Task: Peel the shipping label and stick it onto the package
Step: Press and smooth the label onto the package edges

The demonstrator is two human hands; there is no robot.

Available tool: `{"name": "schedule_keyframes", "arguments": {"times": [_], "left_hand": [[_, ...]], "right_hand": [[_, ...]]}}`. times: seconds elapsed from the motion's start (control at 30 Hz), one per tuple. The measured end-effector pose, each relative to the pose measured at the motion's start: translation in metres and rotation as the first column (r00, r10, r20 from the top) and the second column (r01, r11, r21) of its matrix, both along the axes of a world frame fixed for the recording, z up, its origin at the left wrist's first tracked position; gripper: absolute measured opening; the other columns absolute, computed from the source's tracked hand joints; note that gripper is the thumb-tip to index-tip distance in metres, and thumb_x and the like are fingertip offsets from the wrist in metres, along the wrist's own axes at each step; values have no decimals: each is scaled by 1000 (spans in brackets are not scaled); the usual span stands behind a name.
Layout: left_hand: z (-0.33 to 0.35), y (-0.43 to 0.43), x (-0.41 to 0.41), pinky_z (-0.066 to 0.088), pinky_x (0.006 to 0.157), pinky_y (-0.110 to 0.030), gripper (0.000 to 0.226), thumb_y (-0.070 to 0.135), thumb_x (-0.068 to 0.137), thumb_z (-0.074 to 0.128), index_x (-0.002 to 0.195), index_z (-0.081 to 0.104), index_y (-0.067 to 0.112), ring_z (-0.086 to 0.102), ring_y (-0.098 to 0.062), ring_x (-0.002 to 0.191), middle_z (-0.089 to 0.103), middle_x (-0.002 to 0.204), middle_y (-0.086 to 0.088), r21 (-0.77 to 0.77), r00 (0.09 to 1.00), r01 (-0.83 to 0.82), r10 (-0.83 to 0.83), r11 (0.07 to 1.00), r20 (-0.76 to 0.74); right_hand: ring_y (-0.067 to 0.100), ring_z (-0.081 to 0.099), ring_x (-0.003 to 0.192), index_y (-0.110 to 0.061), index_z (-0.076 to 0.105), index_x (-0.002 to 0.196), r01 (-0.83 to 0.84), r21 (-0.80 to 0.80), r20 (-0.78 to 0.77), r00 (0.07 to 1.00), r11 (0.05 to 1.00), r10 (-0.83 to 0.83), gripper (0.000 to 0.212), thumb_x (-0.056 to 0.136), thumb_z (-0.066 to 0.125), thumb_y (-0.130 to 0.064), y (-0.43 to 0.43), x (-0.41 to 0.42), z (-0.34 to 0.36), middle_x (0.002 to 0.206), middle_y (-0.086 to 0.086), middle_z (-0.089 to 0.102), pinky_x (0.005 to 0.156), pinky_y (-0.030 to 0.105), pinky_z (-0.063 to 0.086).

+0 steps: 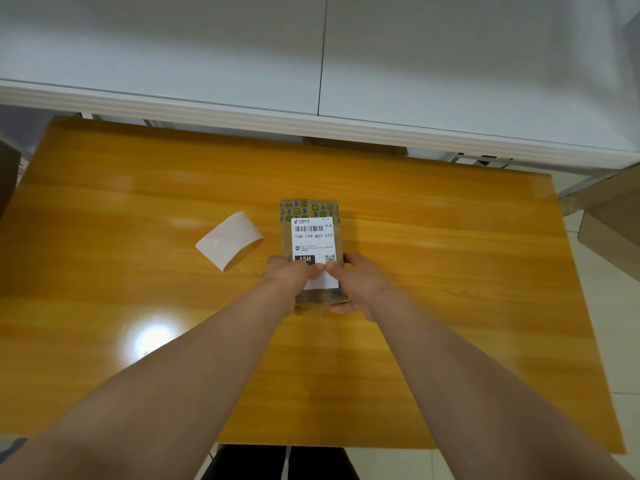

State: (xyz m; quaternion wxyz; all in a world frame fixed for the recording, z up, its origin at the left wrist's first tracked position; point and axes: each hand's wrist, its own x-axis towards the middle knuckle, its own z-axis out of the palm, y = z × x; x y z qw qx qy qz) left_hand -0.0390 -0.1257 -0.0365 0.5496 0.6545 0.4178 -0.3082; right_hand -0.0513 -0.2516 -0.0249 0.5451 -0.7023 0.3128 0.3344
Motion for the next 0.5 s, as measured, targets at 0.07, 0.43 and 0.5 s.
{"name": "schedule_keyframes", "arguments": {"times": [0.07, 0.43, 0.5], "left_hand": [[0, 2, 0, 49, 87, -46, 73, 22, 72, 86, 130, 42, 15, 58, -30, 106, 62, 117, -2, -18, 999, 35, -36, 999, -14], [1, 11, -5, 46, 67, -37, 69, -5, 75, 74, 128, 35, 17, 56, -19, 76, 59, 93, 2, -80, 985, 171, -173, 982, -18], [2, 12, -5, 46, 71, -40, 69, -6, 76, 73, 129, 35, 18, 58, -21, 80, 59, 94, 1, -85, 983, 180, -182, 980, -13]], "right_hand": [[31, 63, 108, -22, 48, 136, -9, 17, -3, 1000, 1000, 9, 43, 95, 63, -27, -3, 0, -1, 130, 7, 60, 73, 50, 62], [27, 66, 104, -22, 40, 142, -81, 66, -4, 997, 995, 81, 65, 88, 69, 0, -8, -2, -5, 118, 6, 61, 81, 49, 61], [25, 65, 104, -23, 40, 143, -104, 72, -5, 995, 992, 104, 66, 89, 66, 4, -9, -3, -5, 114, 4, 61, 82, 47, 60]]}}
